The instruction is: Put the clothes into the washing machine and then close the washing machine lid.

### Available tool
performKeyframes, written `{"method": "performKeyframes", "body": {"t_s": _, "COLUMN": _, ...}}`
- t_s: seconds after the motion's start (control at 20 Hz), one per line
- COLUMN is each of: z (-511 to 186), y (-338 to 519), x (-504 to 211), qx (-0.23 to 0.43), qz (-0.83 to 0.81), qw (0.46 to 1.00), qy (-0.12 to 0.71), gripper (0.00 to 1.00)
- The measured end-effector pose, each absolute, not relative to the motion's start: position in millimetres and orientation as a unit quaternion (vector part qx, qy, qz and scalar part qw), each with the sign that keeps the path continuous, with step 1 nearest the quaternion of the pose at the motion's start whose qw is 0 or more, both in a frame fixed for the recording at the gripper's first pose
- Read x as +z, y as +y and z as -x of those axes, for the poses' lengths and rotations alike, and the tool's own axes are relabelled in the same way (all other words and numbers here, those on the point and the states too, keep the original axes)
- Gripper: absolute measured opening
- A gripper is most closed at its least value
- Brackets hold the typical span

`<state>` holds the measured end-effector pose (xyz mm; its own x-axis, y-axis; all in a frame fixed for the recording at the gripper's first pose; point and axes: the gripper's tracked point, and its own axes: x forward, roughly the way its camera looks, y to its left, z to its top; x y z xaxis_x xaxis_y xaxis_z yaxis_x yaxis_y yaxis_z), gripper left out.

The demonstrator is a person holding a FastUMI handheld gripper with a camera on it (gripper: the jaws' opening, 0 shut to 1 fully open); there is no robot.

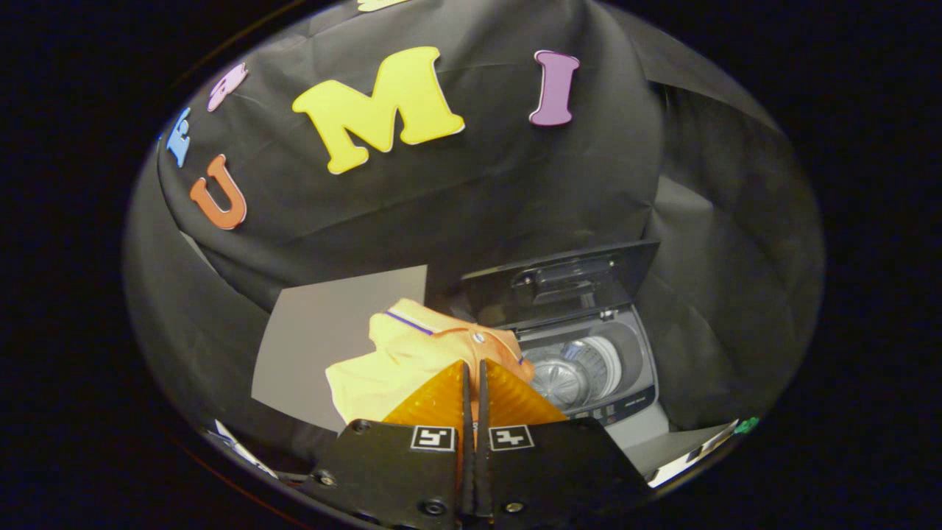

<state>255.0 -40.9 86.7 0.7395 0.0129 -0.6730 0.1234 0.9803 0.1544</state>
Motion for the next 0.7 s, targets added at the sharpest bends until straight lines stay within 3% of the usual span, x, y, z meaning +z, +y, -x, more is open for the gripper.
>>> {"method": "performKeyframes", "body": {"t_s": 0.25, "z": -270.1, "y": -95.0, "x": 92.3, "qx": -0.033, "qz": -0.058, "qw": 0.941, "qy": 0.333, "gripper": 0.04}}
{"method": "performKeyframes", "body": {"t_s": 0.7, "z": -281.0, "y": -119.3, "x": -24.0, "qx": 0.011, "qz": -0.106, "qw": 0.887, "qy": 0.449, "gripper": 0.04}}
